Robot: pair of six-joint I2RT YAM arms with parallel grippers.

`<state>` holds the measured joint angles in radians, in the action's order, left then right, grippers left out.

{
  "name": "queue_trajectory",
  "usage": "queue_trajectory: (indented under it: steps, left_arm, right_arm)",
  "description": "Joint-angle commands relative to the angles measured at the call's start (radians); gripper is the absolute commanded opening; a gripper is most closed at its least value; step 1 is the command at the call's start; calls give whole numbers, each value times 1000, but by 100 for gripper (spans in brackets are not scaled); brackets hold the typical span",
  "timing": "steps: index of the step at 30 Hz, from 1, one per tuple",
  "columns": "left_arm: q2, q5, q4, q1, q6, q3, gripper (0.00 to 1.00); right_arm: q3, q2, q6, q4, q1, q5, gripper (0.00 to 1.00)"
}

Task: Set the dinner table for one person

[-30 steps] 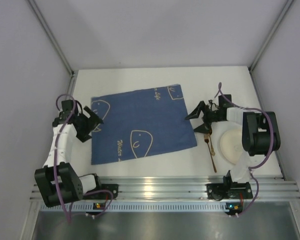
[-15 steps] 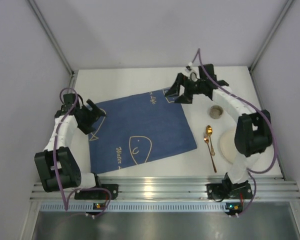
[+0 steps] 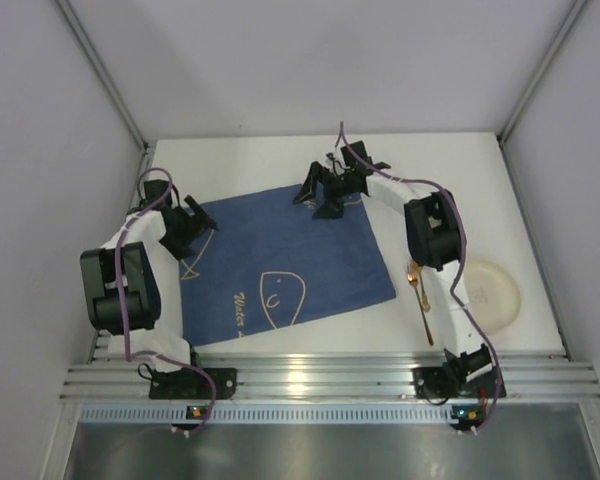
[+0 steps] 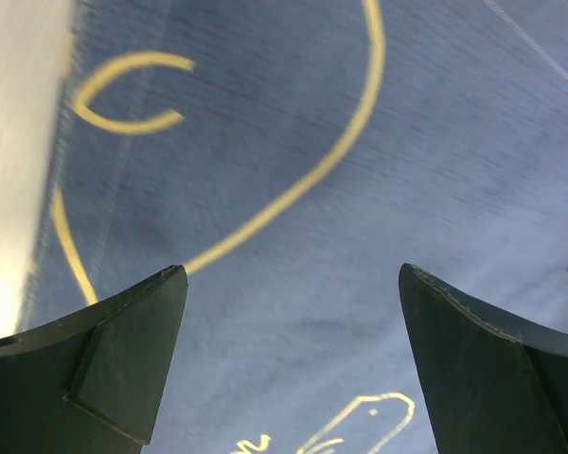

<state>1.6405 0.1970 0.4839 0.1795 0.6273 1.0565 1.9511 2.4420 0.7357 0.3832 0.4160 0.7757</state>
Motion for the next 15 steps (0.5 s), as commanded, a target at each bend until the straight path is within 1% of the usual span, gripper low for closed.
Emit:
queue_trajectory:
  steps: [1,3,4,6,7,11,15]
  left_arm:
    - [71,-34,-88,-15,-34,71,98]
    - [106,-44,-87,-28,-43,106,98]
    - [146,-51,-88,-40,-52,118,98]
    - [197,-63,-74,-52,-67,164,98]
    - [249,-68,-68,-69,-75,181,98]
    - [332,-77,-56,-113,-74,247,98]
    - [357,-79,-65,-144,-54,250,99]
  right_arm:
    - [-84,-92,-116,97,-25,-174,100]
    - [-168,-130,-165,115,-58,-223,100]
    - [-243,-164,-177,115,-74,-260,100]
    - [-309,-193,-209,117,-115,-286,100]
    - [-354,-213,-216,115,-126,-289,100]
    - [-363,-233,-265,117,-160,-291,100]
    - [-295,-212,-268,140,-174,-268,100]
